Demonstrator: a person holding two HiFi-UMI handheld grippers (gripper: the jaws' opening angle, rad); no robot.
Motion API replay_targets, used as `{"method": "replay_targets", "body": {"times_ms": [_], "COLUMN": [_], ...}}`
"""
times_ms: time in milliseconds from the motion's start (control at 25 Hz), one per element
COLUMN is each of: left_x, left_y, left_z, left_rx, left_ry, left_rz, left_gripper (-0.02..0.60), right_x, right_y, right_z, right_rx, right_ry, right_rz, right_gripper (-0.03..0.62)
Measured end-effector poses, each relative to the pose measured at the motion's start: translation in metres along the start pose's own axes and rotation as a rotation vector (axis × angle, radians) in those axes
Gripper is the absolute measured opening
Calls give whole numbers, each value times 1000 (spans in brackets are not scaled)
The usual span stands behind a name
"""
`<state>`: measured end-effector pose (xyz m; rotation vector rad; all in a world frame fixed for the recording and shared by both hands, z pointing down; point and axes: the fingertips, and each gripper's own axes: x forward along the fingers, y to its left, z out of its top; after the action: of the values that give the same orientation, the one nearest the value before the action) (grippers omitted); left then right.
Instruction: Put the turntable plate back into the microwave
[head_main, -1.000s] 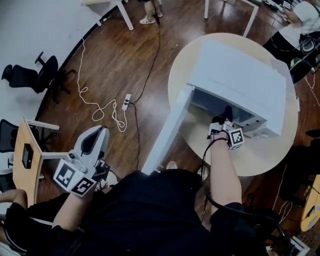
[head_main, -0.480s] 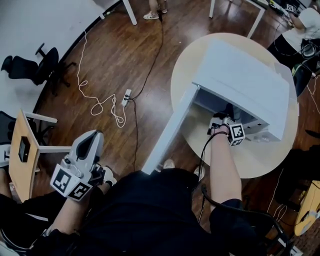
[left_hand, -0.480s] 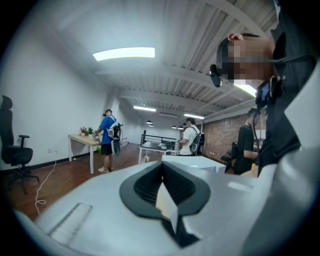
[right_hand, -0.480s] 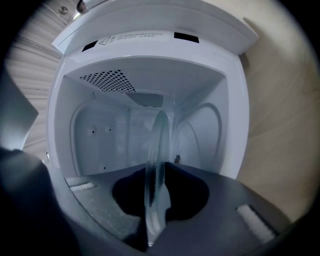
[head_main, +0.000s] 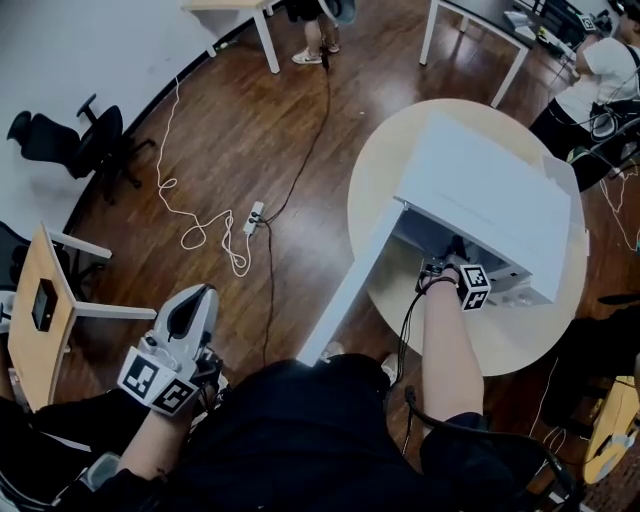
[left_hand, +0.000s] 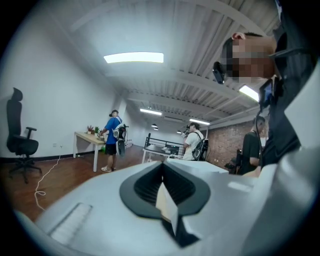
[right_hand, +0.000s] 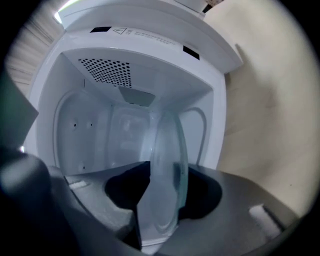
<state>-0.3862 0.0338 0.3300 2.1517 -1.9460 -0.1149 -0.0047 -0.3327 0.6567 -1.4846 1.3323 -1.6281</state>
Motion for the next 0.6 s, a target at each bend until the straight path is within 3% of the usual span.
{"method": "replay_targets", "body": {"times_ms": [200, 360, 480, 600], "left_x": [2, -3, -1, 0], "left_y": [9, 6, 3, 3], "left_z": [-11, -34, -38, -28], "left_rx": [-31, -77, -62, -35], "left_ry": [-34, -1, -18, -52], "left_rz": [29, 31, 43, 56], "left_gripper": [3, 3, 3, 3], "right_x": [8, 0, -9, -11], "right_y": [-12, -50, -48, -35], "right_z": [-4, 15, 9, -6], "right_rx": [-78, -153, -251, -297], "right_ry": [78, 110, 149, 144], "right_rz": [-120, -223, -318, -358], "right_gripper": [156, 144, 144, 158]}}
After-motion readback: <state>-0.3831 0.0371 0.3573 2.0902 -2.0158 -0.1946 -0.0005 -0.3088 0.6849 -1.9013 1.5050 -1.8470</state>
